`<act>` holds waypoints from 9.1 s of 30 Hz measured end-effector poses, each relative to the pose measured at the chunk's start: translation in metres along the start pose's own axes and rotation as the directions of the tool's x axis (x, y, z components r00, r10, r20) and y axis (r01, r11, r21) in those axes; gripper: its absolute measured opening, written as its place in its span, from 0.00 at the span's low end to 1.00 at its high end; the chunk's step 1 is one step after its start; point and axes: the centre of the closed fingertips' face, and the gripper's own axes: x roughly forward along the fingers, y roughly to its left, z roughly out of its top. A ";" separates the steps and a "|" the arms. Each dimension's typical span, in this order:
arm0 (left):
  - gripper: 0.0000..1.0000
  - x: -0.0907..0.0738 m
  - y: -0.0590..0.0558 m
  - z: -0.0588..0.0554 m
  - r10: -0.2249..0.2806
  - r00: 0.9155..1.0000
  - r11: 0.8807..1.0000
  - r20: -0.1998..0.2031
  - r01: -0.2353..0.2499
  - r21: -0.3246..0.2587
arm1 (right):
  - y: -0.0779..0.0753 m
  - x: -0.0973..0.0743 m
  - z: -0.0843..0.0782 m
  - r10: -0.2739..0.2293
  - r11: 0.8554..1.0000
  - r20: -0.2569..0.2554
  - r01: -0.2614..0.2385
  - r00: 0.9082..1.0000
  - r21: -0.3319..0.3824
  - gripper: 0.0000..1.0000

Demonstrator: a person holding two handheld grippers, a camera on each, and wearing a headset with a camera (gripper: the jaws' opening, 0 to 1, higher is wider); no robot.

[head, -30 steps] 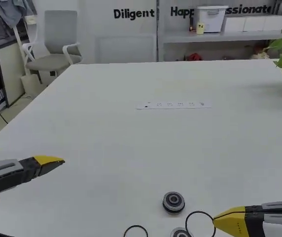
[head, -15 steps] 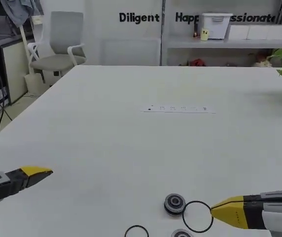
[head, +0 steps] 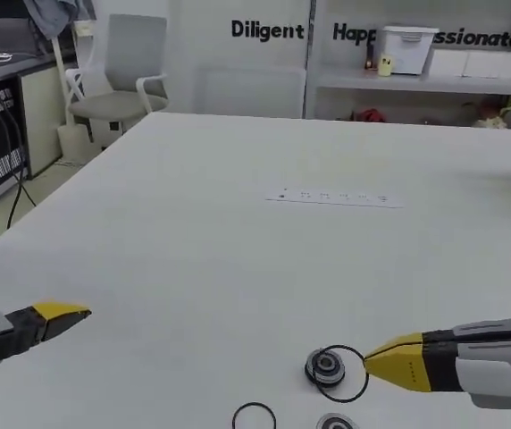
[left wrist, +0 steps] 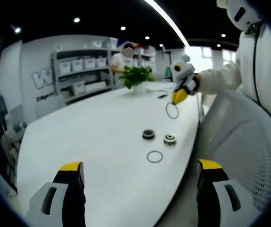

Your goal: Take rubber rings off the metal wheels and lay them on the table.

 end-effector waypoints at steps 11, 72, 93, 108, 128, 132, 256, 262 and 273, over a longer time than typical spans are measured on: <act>0.99 -0.005 0.000 -0.003 0.017 1.000 1.000 0.005 -0.017 -0.016 | 0.001 0.032 -0.005 0.054 0.998 -0.073 -0.055 0.996 -0.019 0.00; 0.99 -0.017 0.012 -0.001 0.084 0.996 0.996 0.009 -0.084 -0.016 | -0.063 0.079 -0.060 -0.055 0.998 -0.258 0.054 0.965 -0.010 0.02; 0.99 -0.015 0.013 0.010 0.075 0.997 0.997 0.008 -0.075 0.010 | -0.061 0.032 -0.015 -0.125 0.987 -0.126 0.110 0.984 -0.119 0.04; 0.98 -0.010 0.008 0.019 0.045 0.999 0.998 0.005 -0.045 0.032 | -0.062 -0.007 0.009 -0.194 0.969 -0.045 0.184 0.980 -0.166 0.08; 1.00 -0.001 0.009 0.041 -0.005 1.000 0.999 0.023 0.004 0.036 | -0.072 -0.033 0.001 -0.235 0.961 -0.004 0.231 0.972 -0.154 0.23; 1.00 0.005 0.009 0.048 -0.018 0.999 0.999 0.033 0.016 0.041 | -0.075 -0.033 -0.007 -0.241 0.961 -0.011 0.237 0.970 -0.144 0.26; 0.14 0.225 -0.032 0.007 -0.306 0.944 0.940 -0.124 0.320 0.117 | -0.118 0.047 -0.059 -0.143 0.957 -0.096 0.113 0.985 -0.269 0.19; 0.14 0.224 -0.032 0.007 -0.302 0.945 0.942 -0.123 0.316 0.116 | -0.118 0.045 -0.060 -0.142 0.959 -0.108 0.110 0.984 -0.262 0.15; 0.14 0.222 -0.033 0.007 -0.298 0.947 0.943 -0.122 0.312 0.117 | -0.120 0.043 -0.063 -0.168 0.952 -0.128 0.127 0.977 -0.279 0.03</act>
